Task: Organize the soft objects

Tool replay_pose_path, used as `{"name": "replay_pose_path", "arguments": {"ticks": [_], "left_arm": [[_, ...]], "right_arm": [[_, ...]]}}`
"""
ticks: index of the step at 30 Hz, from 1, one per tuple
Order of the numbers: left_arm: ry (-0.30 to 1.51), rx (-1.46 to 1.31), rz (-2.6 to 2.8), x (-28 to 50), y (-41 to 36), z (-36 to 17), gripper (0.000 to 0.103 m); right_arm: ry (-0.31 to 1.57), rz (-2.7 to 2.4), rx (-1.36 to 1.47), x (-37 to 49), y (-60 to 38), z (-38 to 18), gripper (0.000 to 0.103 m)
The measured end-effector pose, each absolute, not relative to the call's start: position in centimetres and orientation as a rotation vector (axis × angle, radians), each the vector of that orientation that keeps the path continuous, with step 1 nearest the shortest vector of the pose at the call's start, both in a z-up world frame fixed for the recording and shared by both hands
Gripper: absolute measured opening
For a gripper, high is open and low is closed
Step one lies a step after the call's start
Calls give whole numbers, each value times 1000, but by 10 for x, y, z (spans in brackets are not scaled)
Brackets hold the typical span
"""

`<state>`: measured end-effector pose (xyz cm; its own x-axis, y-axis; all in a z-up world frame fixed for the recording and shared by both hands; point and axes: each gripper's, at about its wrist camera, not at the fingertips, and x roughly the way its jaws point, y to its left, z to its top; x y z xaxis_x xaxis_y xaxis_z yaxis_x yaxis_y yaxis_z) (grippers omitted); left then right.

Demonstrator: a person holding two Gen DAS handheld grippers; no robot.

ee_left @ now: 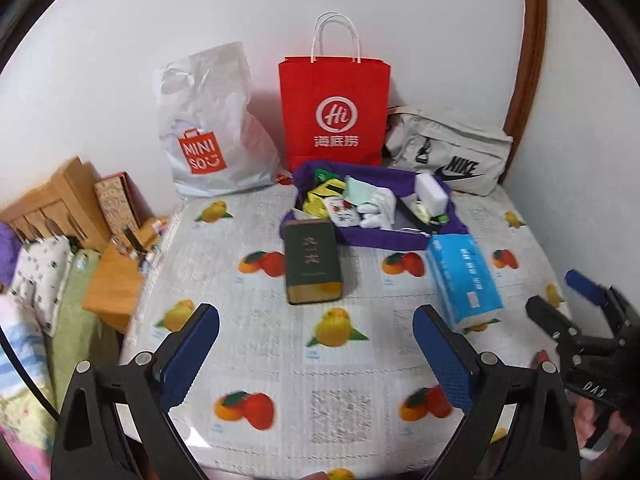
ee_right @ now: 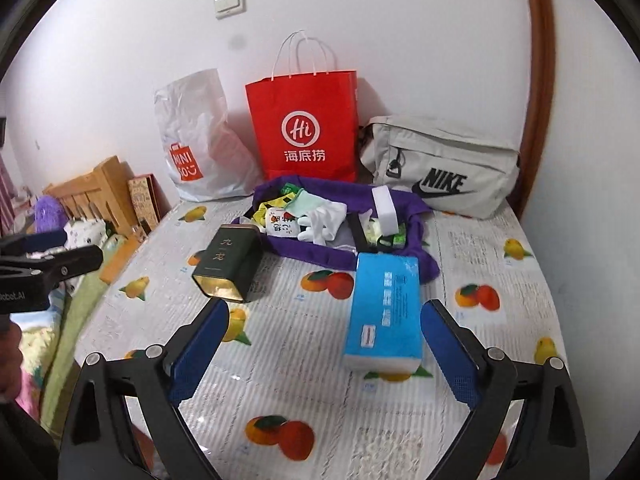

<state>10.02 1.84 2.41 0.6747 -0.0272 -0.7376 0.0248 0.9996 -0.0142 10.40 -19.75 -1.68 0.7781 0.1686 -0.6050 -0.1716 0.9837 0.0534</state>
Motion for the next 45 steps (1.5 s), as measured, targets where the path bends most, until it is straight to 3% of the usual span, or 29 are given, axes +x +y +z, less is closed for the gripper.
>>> {"name": "replay_pose_path", "arguments": {"ticks": [45], "left_arm": [[788, -25, -57, 54, 2, 2, 99]], "right_arm": [[654, 122, -15, 47, -200, -32, 97]]}}
